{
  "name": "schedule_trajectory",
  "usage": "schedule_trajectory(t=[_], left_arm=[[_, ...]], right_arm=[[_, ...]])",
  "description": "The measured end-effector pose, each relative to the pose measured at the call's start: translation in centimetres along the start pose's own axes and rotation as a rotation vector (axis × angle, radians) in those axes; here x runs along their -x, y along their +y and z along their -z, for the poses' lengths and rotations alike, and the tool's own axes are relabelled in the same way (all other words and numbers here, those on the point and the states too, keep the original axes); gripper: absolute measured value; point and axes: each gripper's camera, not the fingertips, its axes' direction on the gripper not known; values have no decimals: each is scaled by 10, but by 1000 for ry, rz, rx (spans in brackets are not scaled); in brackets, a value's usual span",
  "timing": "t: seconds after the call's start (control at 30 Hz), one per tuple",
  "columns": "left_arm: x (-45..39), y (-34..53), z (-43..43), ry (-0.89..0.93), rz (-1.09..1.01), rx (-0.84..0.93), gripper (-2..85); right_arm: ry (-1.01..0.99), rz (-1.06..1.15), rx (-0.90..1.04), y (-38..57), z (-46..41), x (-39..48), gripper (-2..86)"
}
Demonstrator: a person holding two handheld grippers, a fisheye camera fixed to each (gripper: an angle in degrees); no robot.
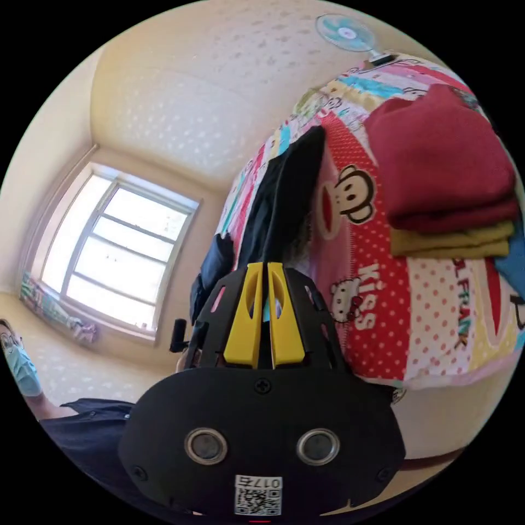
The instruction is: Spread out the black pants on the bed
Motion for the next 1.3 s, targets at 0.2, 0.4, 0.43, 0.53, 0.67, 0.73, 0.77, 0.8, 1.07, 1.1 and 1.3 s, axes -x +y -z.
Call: schedule_trajectory(t=[0.2, 0.4, 0.43, 0.53, 0.67, 0.73, 0.77, 0.8, 1.07, 1.1, 1.3], left_arm=[[-43, 28, 11, -37, -100, 80, 104], [-89, 58, 32, -44, -190, 91, 106], [-97, 62, 37, -31, -198, 80, 108], [-125, 65, 54, 30, -231, 46, 126], [-186, 46, 74, 57, -331, 31, 149], [-209, 29, 68, 41, -346, 77, 163], [-220, 16, 60, 39, -348, 108, 179], [-224, 10, 55, 38, -347, 119, 188], [-211, 6, -36, -80, -254, 395, 135], [-210, 11, -35, -89, -267, 386, 112], [-198, 43, 15, -19, -264, 247, -3]], right_arm=[[-473, -356, -50, 151, 20, -146, 42], [-564, -330, -27, 219, 59, -125, 73], [-591, -329, 14, 226, 64, -117, 73], [-588, -249, -49, 238, 103, -73, 45], [-575, -14, -55, 228, 145, 31, 31], [-566, 136, 1, 220, 152, 110, 27], [-559, 175, 20, 219, 151, 130, 26], [-541, 246, 64, 220, 147, 168, 25], [-339, 491, 280, 281, 96, 313, 23], [-311, 516, 324, 286, 92, 318, 24], [-405, 543, 401, 204, 116, 311, 30]])
